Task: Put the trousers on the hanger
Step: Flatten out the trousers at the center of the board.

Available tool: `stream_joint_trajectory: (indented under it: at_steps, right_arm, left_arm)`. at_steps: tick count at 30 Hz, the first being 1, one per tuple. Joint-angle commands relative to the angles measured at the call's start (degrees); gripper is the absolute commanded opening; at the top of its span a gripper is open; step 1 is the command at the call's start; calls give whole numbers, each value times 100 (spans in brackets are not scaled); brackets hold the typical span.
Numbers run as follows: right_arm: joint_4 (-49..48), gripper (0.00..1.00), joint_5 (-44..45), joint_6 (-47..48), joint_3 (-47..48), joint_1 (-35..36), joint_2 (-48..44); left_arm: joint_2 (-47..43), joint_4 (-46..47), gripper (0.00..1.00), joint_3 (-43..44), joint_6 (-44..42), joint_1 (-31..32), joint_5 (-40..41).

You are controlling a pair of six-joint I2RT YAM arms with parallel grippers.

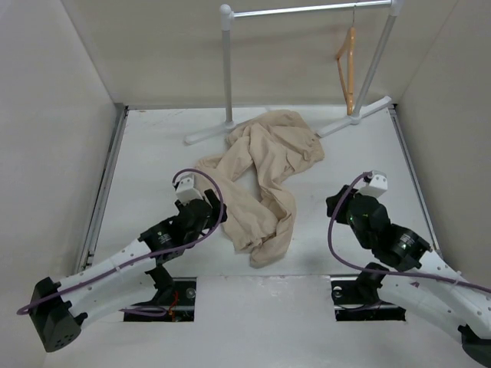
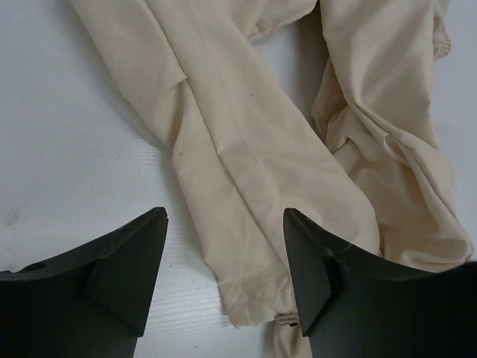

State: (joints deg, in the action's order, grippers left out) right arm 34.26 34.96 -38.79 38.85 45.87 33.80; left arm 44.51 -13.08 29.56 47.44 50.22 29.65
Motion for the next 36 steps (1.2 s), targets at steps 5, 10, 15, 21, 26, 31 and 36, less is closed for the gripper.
stream_joint_trajectory:
  at_steps: [5, 10, 15, 21, 26, 31, 36]
  right_arm:
    - [-973, 12, -375, -77, -220, -986, 284]
    - [-1745, 7, -824, -24, -238, -1629, 1284]
    - [-2739, 36, -991, 55, 60, -1787, 2804]
    - [-3592, 60, -1333, -23, 693, -2086, 4650]
    - [-4041, 59, -1571, -331, 1202, -2376, 5732]
    - [-4033, 52, -1650, -525, 1862, -2464, 6550]
    - [-3945, 41, -1764, -665, 2284, -2464, 7061]
  left_arm:
    - [-162, 368, 58, -424, 46, 62, -267]
    - [451, 517, 26, -478, 222, 440, -162]
    - [1331, 701, 39, -294, 433, 617, 251]
    - [2498, 1597, 59, 5, 275, 99, -125]
    - [3414, 2177, 56, 146, 239, -165, -381]
    - [3390, 2459, 23, -46, 266, -709, -302]
    - [2556, 2346, 8, -486, 345, -2017, -109]
